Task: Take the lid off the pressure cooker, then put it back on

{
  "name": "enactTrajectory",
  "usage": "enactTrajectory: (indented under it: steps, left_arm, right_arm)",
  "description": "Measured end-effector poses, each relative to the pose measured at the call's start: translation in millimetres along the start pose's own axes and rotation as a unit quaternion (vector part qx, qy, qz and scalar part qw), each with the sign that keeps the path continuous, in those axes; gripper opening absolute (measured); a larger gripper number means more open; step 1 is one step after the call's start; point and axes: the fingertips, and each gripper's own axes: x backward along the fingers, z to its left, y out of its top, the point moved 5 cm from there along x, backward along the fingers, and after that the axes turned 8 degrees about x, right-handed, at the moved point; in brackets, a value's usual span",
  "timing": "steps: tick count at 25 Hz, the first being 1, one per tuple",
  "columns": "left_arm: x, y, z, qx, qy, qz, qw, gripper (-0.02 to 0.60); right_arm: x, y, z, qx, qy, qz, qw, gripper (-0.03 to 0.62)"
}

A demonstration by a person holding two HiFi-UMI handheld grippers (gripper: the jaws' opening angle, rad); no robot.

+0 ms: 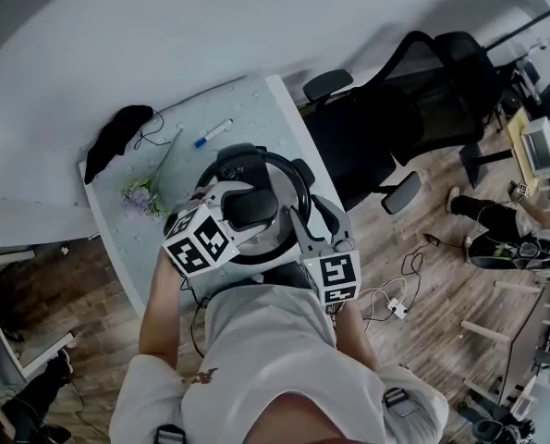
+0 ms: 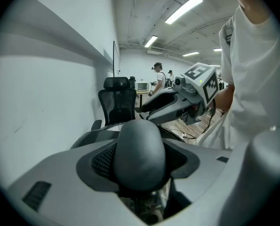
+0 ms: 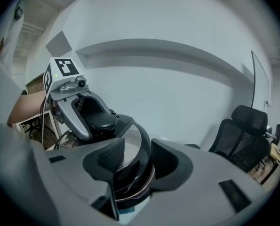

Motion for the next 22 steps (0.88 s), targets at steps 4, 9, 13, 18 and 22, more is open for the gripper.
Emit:
enactTrajectory:
  steps: [4,9,13,18,22]
  left_arm:
    - [17.1,-9.7,1.0,0.020,0.027,-0.007,0.9994,0.273]
    - [41.1,-25.0,1.5,0.053,0.067,-0.019,0.9962,0.273]
    - [63.3,-38.9,0.0,0.076,0.099,-0.028,0.9918,0.273]
    - [88.2,-60.1,-5.6,0.103,0.134,-0.033,0.9850,0.273]
    - [108.9,-77.3,-10.8,0.122,0.162,-0.041,0.9783,0.273]
  right_arm:
    - [-4.0,8.5,12.1,0.013,0.019,-0.009,1.000,0.176]
    - [-12.1,20.0,30.8,0.031,0.052,-0.020,0.998,0.176]
    - [-18.3,30.2,50.9,0.048,0.082,-0.029,0.995,0.176]
    - [-25.2,40.6,78.5,0.065,0.116,-0.041,0.990,0.176]
    - [-29.0,49.0,102.3,0.080,0.144,-0.047,0.985,0.176]
